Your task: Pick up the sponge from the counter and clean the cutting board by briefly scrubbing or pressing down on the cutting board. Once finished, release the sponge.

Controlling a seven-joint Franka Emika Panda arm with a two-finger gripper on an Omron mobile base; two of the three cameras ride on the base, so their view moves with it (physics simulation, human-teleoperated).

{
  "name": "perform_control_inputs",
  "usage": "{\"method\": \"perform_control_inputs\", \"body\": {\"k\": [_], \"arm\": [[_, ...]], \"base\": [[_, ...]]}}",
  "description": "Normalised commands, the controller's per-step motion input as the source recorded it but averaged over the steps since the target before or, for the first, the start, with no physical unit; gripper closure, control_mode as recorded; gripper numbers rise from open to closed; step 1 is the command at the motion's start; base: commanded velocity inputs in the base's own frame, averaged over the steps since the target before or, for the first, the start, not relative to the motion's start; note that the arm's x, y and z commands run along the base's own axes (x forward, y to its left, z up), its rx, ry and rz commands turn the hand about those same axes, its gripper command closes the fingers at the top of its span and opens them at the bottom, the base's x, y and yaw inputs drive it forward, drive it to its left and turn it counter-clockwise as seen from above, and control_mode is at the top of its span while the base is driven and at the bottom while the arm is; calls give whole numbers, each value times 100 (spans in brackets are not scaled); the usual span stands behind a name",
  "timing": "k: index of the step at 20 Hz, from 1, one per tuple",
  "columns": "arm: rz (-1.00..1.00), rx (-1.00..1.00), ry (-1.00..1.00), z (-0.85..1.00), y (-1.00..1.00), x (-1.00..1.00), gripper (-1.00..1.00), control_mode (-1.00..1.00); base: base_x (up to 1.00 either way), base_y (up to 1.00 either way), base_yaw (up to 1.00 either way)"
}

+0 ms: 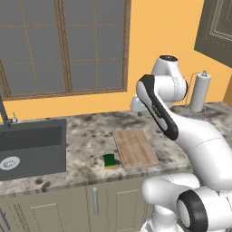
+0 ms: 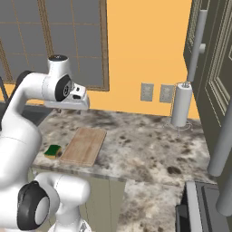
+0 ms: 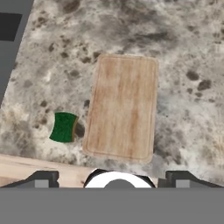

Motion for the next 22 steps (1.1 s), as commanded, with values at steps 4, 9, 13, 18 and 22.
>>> {"method": "perform_control_inputs", "body": {"k": [4, 9, 13, 18, 22], "arm": [[0, 1, 0, -34, 54, 0, -100, -100], [0, 3, 0, -50, 55, 0, -100, -100], [0, 5, 0, -58, 34, 0, -100, -100], [0, 3, 3, -60, 27, 3, -100, -100], [0, 3, 2, -51, 23, 20, -100, -100]], "base": [[0, 0, 0], [0, 0, 0], [0, 0, 0], [0, 0, 0], [0, 0, 0]]}}
